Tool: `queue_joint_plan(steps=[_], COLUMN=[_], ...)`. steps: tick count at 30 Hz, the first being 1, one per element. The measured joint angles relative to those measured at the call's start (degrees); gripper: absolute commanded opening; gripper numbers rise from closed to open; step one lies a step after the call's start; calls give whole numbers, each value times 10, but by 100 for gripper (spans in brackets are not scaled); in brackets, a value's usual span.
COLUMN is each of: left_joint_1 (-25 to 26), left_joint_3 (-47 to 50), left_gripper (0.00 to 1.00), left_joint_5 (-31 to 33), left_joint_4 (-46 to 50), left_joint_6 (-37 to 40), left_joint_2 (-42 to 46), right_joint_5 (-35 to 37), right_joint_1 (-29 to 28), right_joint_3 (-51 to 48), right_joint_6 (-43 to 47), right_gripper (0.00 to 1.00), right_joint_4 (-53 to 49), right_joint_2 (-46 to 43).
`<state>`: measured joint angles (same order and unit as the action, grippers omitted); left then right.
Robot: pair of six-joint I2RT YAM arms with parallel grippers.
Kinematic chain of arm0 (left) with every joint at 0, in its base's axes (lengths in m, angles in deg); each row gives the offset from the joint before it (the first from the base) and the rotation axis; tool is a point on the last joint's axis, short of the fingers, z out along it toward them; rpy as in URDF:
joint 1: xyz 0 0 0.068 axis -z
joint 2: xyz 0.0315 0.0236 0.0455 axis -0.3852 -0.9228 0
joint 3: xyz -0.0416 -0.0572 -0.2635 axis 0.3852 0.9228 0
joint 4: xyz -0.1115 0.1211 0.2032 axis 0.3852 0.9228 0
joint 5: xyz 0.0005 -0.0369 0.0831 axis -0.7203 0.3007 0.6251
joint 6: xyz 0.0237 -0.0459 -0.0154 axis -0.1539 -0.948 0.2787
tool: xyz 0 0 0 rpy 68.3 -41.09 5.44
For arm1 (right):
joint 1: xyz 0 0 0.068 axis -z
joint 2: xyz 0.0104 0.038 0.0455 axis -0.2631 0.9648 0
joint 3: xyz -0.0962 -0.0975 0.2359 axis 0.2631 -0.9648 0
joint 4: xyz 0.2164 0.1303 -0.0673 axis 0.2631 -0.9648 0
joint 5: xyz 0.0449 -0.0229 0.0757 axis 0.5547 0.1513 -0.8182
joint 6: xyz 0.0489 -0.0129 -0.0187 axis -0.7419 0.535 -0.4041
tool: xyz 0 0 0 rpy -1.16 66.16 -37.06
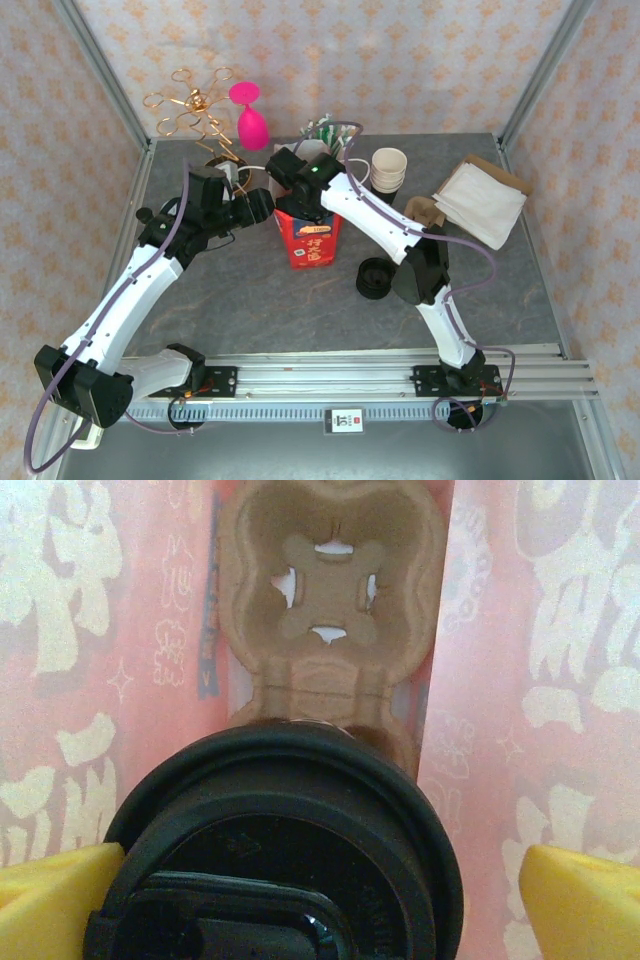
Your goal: Pack the takeout coffee
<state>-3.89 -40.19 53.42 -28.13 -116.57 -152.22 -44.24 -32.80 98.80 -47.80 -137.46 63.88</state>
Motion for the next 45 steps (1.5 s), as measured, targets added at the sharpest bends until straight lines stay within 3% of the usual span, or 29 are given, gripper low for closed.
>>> queue_joint_plan(steps=[45], left_joint_1=[5], left_joint_3=[-3], left_gripper=[74], left_joint_5=[0], left_joint_4=[-2], left_joint_6=[-2], left_joint_2=[-5], right_joint_5=[-12], right_joint_1=[2], right_joint_3=[23], right_joint_6=[-1], right_gripper=[100], right_joint_4=[-2], right_joint_2=[-15])
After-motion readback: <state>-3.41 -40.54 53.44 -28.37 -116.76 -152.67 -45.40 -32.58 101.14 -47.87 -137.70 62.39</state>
